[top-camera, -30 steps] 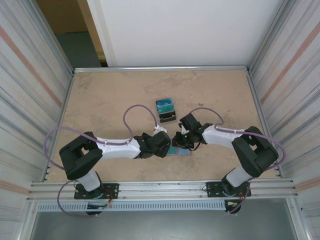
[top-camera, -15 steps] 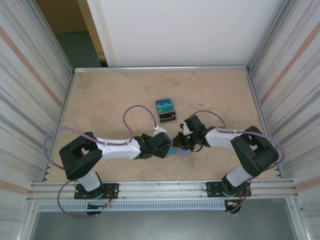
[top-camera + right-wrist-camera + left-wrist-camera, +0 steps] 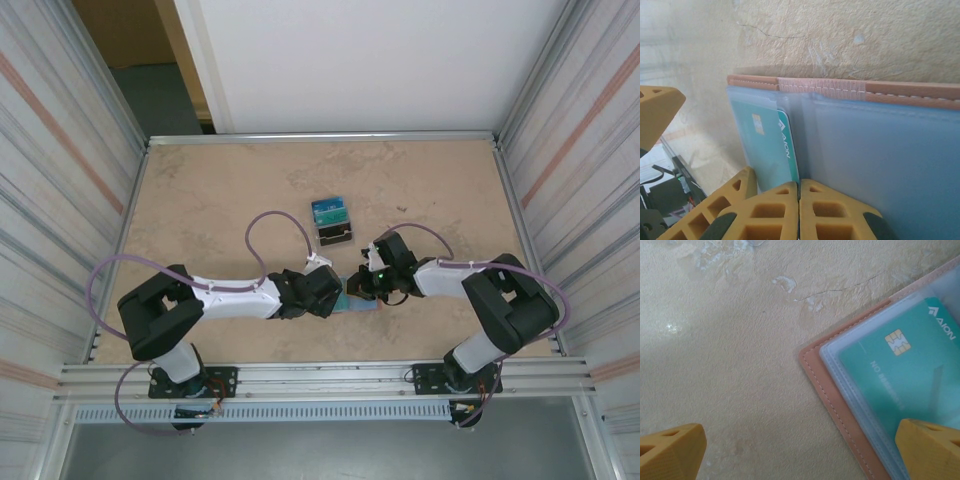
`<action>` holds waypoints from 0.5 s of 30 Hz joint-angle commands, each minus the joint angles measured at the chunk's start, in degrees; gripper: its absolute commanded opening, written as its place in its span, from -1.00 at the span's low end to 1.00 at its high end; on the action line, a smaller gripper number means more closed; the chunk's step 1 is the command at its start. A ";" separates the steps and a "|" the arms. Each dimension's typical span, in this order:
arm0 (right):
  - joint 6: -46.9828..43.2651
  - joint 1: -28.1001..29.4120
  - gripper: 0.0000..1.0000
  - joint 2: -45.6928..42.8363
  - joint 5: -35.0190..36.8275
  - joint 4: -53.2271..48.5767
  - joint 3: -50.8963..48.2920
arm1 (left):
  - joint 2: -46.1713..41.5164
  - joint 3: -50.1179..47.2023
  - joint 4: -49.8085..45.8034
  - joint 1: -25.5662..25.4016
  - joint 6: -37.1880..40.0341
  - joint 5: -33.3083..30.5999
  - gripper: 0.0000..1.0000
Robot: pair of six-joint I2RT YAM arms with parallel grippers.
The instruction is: Take the credit cards out of the card holder
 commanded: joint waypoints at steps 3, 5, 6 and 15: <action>-0.26 -0.63 -0.91 -2.10 -2.34 0.44 -1.19 | 0.72 -0.02 -3.94 -0.67 -0.69 0.91 0.97; -0.73 -1.11 -0.93 -2.24 -2.20 -0.09 -1.30 | 0.79 0.05 -4.21 -0.67 -0.78 0.85 0.97; -0.88 -1.30 -0.93 -2.44 -2.25 -0.31 -1.38 | 0.79 0.12 -4.24 -0.67 -0.65 0.79 0.97; -2.56 -3.10 -0.90 -2.93 -2.56 -1.72 -1.54 | 1.91 0.37 -3.80 -0.66 -0.74 1.42 0.97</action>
